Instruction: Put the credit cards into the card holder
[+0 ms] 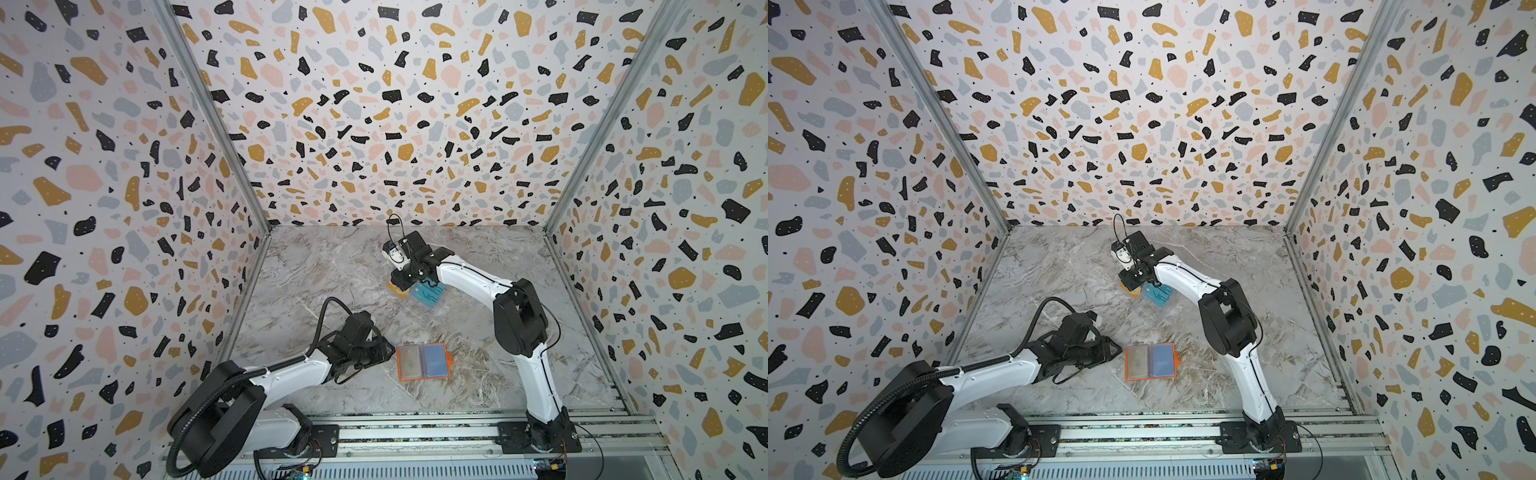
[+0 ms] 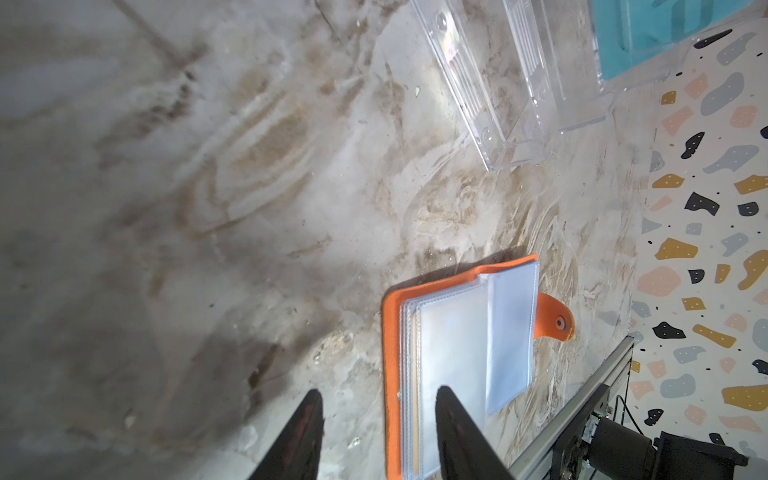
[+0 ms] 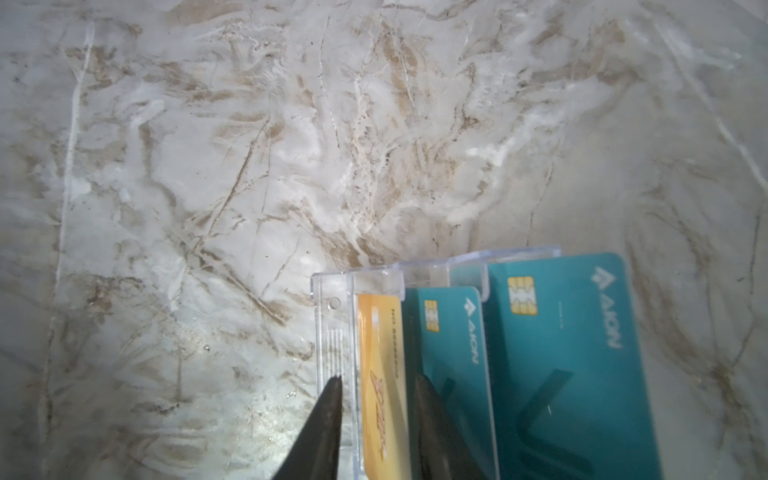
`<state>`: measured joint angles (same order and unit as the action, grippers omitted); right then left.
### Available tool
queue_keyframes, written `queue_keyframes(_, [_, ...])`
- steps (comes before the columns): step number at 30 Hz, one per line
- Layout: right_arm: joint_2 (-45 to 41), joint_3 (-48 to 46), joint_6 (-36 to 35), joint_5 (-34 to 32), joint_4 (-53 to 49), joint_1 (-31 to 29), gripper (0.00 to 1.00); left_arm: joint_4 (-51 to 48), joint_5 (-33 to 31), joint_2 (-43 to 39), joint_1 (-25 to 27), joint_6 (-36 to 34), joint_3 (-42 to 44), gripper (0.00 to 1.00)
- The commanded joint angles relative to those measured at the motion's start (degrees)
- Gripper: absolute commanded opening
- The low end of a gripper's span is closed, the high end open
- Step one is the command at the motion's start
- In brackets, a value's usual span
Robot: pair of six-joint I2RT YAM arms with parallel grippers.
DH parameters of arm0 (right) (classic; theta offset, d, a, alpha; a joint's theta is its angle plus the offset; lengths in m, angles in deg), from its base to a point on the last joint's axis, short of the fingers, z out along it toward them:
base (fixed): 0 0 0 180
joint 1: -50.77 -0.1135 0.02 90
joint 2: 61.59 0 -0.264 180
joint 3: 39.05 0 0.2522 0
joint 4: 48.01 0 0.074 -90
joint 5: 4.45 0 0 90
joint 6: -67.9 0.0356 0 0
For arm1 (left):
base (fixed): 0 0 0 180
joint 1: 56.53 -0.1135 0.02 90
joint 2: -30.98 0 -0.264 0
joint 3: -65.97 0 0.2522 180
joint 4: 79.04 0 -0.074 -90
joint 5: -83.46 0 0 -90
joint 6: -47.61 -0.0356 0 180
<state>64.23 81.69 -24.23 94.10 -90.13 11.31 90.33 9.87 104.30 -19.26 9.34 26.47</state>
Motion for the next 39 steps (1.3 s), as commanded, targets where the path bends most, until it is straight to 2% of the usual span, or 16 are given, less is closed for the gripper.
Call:
queue_keyframes(1, [-3.3,-0.1,-0.8,-1.2,-1.2,0.3,0.32,2.0,0.3,0.2,-0.3,-0.7,0.8,0.46])
queue_keyframes(11, [-1.5,0.5,-0.7,-0.3,-2.3,-0.6,0.29,1.8,0.2,0.5,-0.3,-0.7,0.6,0.47])
queue_keyframes(18, [-0.7,0.7,-1.0,-1.0,-3.1,-0.7,0.32,2.1,0.3,1.3,-0.3,-0.7,0.6,0.47])
queue_keyframes(31, [-0.7,1.1,-0.7,0.9,-3.5,-0.9,0.28,2.0,0.1,0.9,-0.3,-0.7,0.6,0.47])
queue_keyframes(39, [-2.3,-0.7,-0.9,-4.0,-1.6,-0.5,0.31,1.8,0.2,0.8,-0.3,-0.7,0.5,0.47])
